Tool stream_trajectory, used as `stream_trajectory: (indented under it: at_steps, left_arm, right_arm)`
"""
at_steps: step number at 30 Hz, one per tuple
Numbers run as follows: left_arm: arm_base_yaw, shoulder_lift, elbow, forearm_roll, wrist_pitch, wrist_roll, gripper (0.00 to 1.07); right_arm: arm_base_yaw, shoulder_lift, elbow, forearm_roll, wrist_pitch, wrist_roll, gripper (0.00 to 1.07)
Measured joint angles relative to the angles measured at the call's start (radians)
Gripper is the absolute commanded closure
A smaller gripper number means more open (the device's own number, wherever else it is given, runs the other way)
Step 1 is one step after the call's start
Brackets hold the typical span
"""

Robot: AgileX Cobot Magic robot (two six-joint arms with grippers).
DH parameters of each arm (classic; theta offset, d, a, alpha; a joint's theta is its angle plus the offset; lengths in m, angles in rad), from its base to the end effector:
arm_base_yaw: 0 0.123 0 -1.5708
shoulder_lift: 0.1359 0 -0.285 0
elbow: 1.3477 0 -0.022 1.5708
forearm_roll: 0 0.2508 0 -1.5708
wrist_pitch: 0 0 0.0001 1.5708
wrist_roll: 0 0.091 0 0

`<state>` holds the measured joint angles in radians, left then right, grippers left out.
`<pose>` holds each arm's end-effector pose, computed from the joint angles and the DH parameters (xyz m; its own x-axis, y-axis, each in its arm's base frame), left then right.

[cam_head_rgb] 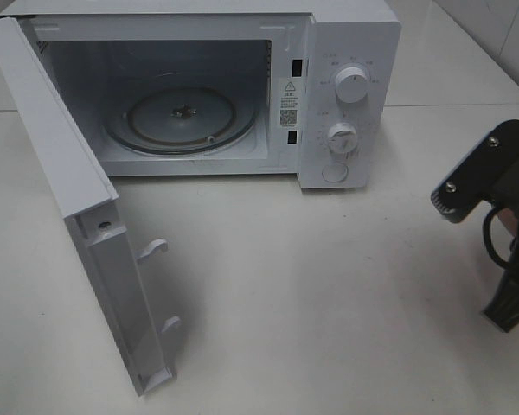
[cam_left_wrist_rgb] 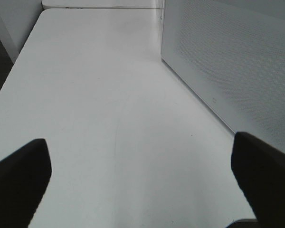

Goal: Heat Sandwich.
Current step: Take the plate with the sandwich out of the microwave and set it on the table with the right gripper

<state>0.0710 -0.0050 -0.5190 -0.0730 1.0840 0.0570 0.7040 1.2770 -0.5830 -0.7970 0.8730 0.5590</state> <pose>-0.0085 -0.0065 0.2808 -0.4534 -0.0094 -0.8912 -0.0032 1.0000 -0.0090 0.1801 0.0875 0.2061 -0.7248 -0.6404 -0.2539 -0.4469 0.7176 -0.5342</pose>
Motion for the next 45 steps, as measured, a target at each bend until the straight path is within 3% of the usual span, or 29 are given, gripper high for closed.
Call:
stream_trajectory:
  at_steps: [14, 20, 45]
  left_arm:
    - [0.000, 0.000, 0.000, 0.000, 0.000, 0.000, 0.09]
    - [0.000, 0.000, 0.000, 0.000, 0.000, 0.000, 0.09]
    - [0.000, 0.000, 0.000, 0.000, 0.000, 0.000, 0.09]
  right_arm:
    - [0.000, 0.248, -0.159, -0.007, 0.043, 0.127, 1.06]
    - [-0.020, 0.303, -0.167, -0.012, 0.038, 0.129, 1.06]
    - [-0.247, 0.467, -0.167, -0.073, -0.019, 0.240, 1.05]
